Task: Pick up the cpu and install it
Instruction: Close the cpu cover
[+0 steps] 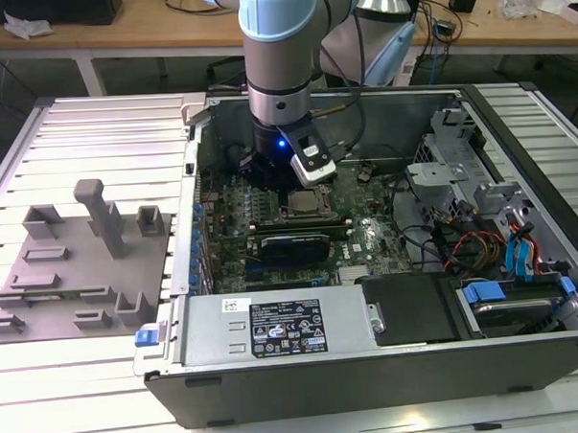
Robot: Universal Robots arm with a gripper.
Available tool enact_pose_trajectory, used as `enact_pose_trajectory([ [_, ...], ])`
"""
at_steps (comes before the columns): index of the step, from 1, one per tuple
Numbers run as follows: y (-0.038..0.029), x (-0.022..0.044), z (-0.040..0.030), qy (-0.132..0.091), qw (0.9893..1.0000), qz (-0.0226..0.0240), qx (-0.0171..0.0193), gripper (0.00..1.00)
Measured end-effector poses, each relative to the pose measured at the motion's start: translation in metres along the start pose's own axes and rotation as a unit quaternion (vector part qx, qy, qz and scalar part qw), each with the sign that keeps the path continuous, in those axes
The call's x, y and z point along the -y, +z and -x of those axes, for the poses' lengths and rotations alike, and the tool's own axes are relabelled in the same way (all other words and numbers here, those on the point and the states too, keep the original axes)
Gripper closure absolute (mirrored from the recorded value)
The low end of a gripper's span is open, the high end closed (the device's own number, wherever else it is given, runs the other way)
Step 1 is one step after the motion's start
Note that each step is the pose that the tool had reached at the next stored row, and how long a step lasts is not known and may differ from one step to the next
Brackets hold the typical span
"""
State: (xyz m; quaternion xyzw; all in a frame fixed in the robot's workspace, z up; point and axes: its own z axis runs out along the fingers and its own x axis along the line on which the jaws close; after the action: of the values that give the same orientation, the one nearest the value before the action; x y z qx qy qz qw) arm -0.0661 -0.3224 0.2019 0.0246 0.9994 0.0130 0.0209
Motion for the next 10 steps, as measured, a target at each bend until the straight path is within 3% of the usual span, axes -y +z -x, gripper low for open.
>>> enact_pose_trajectory([
  [10, 0.0002, 0.0, 0.0, 0.0, 1.0, 0.0, 0.0, 0.89],
])
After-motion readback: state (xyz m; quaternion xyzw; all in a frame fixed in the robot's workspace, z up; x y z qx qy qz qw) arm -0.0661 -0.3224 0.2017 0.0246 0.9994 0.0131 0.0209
